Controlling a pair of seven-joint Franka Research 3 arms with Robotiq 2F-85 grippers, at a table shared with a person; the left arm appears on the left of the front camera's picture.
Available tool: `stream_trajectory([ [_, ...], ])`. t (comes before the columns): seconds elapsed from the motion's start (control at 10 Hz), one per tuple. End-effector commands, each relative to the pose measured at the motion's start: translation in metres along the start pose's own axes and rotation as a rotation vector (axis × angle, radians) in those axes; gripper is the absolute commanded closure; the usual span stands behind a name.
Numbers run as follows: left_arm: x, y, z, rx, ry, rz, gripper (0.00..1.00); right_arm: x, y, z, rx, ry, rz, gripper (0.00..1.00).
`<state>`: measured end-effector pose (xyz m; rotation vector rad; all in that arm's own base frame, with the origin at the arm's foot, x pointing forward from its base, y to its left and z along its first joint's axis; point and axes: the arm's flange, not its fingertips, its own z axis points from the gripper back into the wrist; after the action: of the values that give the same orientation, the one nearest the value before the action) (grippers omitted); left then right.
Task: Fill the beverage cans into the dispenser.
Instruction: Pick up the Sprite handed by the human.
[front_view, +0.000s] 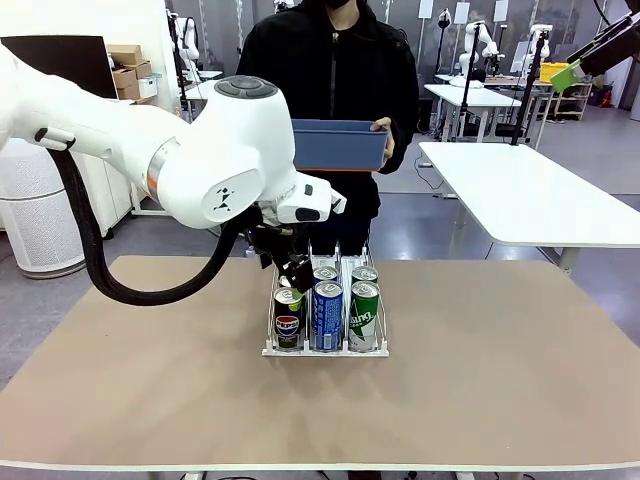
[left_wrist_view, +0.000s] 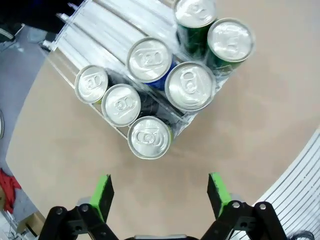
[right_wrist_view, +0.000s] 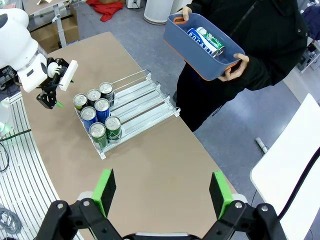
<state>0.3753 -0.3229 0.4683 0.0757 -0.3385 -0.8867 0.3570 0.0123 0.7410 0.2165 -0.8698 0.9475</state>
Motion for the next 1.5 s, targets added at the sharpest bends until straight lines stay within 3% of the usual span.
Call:
stream_trajectory([
  [0.0, -0.021, 0.033, 0.05, -0.052, 0.022, -0.069, 0.0, 0.0, 0.0, 0.0, 0.0, 0.0, -0.001, 0.0],
  [0.4, -0.047, 0.112, 0.18, -0.091, -0.166, -0.124, 0.0, 0.0, 0.0, 0.0, 0.0, 0.0, -0.001, 0.0],
  [0.7, -0.073, 0.143, 0.276, -0.11, -0.373, -0.102, 0.0, 0.0, 0.0, 0.0, 0.0, 0.0, -0.001, 0.0],
  [0.9, -0.071, 0.152, 0.295, -0.052, -0.453, -0.085, 0.0, 0.0, 0.0, 0.0, 0.0, 0.0, -0.001, 0.0],
  [1.4, -0.066, 0.158, 0.304, 0.002, -0.43, -0.034, 0.0, 0.0, 0.0, 0.0, 0.0, 0.0, -0.001, 0.0],
])
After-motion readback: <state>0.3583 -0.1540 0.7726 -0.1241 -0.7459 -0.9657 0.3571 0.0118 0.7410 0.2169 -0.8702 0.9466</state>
